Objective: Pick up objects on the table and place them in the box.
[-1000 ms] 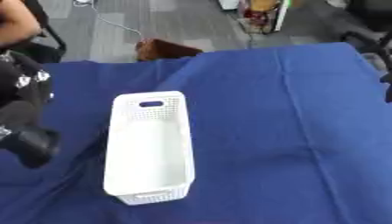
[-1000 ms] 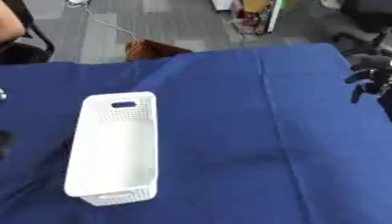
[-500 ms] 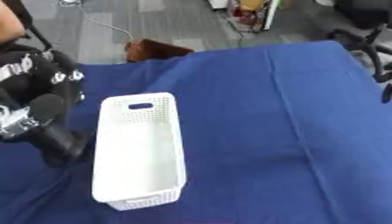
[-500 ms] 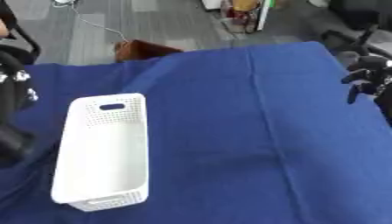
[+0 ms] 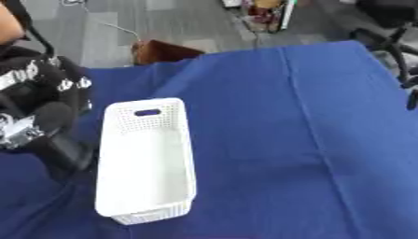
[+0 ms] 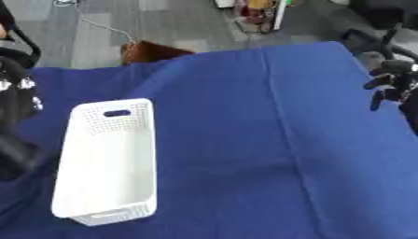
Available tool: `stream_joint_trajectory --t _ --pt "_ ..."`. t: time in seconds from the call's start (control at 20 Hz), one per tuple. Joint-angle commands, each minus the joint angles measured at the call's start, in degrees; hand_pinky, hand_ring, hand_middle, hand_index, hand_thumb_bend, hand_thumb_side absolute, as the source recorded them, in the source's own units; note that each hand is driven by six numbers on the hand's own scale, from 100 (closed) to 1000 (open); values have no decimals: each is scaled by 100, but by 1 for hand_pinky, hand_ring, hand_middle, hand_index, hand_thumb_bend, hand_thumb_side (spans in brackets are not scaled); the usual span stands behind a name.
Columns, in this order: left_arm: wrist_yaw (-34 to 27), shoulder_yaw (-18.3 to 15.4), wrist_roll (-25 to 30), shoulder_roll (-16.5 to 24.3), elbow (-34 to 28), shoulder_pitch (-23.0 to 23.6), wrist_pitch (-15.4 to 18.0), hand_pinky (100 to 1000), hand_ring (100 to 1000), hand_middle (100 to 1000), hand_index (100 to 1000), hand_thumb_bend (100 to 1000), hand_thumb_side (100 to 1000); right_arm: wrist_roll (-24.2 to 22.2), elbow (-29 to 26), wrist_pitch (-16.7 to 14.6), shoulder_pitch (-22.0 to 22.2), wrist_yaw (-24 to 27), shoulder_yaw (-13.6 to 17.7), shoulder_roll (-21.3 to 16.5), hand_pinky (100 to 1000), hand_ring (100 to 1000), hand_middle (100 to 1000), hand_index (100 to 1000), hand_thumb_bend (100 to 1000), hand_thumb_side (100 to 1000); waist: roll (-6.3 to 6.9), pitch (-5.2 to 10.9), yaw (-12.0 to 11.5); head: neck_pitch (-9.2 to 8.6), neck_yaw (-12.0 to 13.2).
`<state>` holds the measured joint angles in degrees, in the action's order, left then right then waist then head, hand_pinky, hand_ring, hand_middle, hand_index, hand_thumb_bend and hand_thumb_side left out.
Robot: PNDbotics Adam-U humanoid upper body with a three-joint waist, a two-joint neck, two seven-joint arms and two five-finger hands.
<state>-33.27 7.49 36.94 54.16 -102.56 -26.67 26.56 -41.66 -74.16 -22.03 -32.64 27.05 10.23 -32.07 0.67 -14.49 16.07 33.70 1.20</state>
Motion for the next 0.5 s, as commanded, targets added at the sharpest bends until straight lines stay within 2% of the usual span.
stream_joint_trajectory --t 0.05,0.5 --pt "0 -16 176 72 -31 -106 141 100 100 100 100 100 533 -1031 -116 -1043 -139 -6 -3 -127 401 663 707 817 1000 541 -4 69 51 -83 -3" --pt "136 -14 195 33 109 -118 155 100 100 100 100 100 533 -1031 -158 -1007 -280 -28 -84 -54 400 662 706 817 1000 541 67 -8 296 -142 11"
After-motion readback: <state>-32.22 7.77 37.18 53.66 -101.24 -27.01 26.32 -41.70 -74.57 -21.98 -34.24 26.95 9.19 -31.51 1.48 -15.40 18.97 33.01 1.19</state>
